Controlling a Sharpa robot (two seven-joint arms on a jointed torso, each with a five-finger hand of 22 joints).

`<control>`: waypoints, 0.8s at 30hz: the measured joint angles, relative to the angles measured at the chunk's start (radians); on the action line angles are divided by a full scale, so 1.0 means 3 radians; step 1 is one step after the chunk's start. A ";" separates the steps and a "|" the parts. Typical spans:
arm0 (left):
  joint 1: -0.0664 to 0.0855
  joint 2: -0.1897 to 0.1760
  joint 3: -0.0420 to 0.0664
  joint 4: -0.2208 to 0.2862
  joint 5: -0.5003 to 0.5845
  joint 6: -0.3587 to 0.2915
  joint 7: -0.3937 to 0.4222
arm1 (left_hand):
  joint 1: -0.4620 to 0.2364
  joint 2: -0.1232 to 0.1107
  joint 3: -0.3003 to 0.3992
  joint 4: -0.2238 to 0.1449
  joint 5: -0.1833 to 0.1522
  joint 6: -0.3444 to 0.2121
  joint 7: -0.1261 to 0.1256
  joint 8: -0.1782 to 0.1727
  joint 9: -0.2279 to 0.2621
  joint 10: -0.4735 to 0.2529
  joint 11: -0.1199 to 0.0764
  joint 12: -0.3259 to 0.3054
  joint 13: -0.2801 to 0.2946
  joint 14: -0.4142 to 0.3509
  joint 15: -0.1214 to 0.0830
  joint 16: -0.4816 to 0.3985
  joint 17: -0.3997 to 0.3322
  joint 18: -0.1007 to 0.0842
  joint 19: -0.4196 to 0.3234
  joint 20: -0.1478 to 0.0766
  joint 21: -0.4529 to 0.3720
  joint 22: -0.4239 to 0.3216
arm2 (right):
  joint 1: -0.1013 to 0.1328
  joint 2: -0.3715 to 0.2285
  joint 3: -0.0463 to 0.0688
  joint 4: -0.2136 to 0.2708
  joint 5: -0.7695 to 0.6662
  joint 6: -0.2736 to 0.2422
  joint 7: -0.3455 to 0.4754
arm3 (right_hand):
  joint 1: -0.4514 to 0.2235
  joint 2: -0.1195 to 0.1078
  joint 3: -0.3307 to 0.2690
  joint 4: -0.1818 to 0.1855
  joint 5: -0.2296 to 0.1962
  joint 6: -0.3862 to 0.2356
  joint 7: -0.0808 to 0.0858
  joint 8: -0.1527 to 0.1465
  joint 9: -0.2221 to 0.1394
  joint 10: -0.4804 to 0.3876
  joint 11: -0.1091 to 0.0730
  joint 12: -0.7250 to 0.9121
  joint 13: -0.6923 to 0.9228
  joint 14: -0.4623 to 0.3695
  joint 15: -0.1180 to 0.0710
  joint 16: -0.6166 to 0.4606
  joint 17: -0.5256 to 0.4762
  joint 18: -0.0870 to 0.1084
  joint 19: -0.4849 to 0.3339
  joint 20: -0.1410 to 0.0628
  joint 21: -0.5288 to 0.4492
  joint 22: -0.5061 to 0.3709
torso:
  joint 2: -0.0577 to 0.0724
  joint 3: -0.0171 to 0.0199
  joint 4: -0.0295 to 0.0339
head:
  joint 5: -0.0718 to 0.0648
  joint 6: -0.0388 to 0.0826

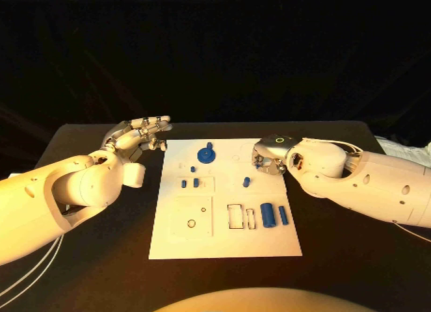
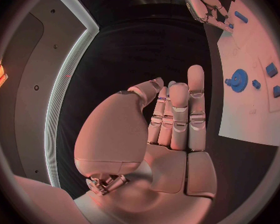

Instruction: Assemble the parts on the task board

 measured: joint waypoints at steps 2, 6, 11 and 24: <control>0.0000 0.0000 0.0000 0.0000 0.0000 0.0000 0.0000 | 0.0000 0.0000 0.0000 0.0000 0.0000 0.0000 0.0000 0.0000 0.0000 0.0000 0.0000 0.0000 0.0000 0.0000 0.0000 0.0000 0.0000 0.0000 0.0000 0.0000 0.0000 0.0000 | 0.0000 0.0003 0.0001 -0.0001 -0.0008 0.0004 0.0000 | 0.0000 0.0000 0.0044 -0.0026 -0.0005 0.0016 -0.0004 0.0000 0.0005 0.0031 0.0007 -0.0007 -0.0010 0.0000 0.0000 0.0000 0.0006 0.0000 0.0000 0.0000 0.0000 0.0004 | 0.0000 0.0000 0.0000 | 0.0000 -0.0001; 0.0000 0.0000 0.0000 0.0000 0.0000 0.0001 0.0000 | 0.0000 0.0000 0.0000 0.0000 0.0000 0.0000 0.0000 0.0000 0.0000 0.0000 0.0000 0.0000 0.0000 0.0000 0.0000 0.0000 0.0000 0.0000 0.0000 0.0000 0.0000 0.0000 | -0.0004 0.0011 0.0002 -0.0002 -0.0030 0.0002 -0.0005 | 0.0013 0.0013 0.0166 -0.0121 -0.0102 0.0056 0.0008 0.0000 0.0017 0.0092 0.0009 -0.0025 -0.0030 0.0000 0.0000 0.0017 0.0021 0.0000 0.0000 0.0000 0.0000 0.0024 | -0.0001 0.0000 -0.0001 | 0.0002 -0.0001; 0.0000 0.0000 0.0000 0.0000 0.0000 0.0001 0.0000 | 0.0000 0.0000 -0.0014 -0.0014 0.0000 0.0000 0.0000 0.0000 0.0000 -0.0003 0.0003 0.0000 -0.0001 -0.0011 0.0012 0.0000 -0.0009 0.0000 0.0000 0.0000 0.0000 -0.0004 | -0.0014 0.0015 -0.0001 -0.0001 -0.0051 -0.0035 -0.0014 | 0.0017 0.0019 0.0289 -0.0198 -0.0122 0.0102 0.0016 -0.0001 0.0029 0.0137 0.0030 -0.0046 -0.0047 0.0000 0.0000 0.0027 0.0030 0.0000 0.0024 0.0000 0.0018 0.0044 | -0.0002 0.0000 -0.0002 | -0.0001 -0.0001; -0.0002 0.0003 -0.0001 -0.0010 -0.0002 0.0002 -0.0006 | 0.0000 0.0000 -0.0014 -0.0014 0.0000 0.0000 0.0000 0.0000 -0.0001 -0.0006 0.0005 0.0000 0.0002 -0.0024 0.0001 0.0000 -0.0022 0.0000 0.0000 0.0000 -0.0014 -0.0004 | -0.0022 -0.0066 0.0003 0.0122 0.0044 -0.0222 -0.0061 | -0.0117 0.0009 0.0345 -0.0254 -0.0152 0.0105 0.0013 -0.0013 0.0047 0.0185 0.0017 -0.0063 -0.0066 0.0000 0.0000 0.0032 0.0031 0.0000 0.0023 0.0001 0.0019 0.0056 | -0.0005 -0.0001 -0.0005 | -0.0016 0.0007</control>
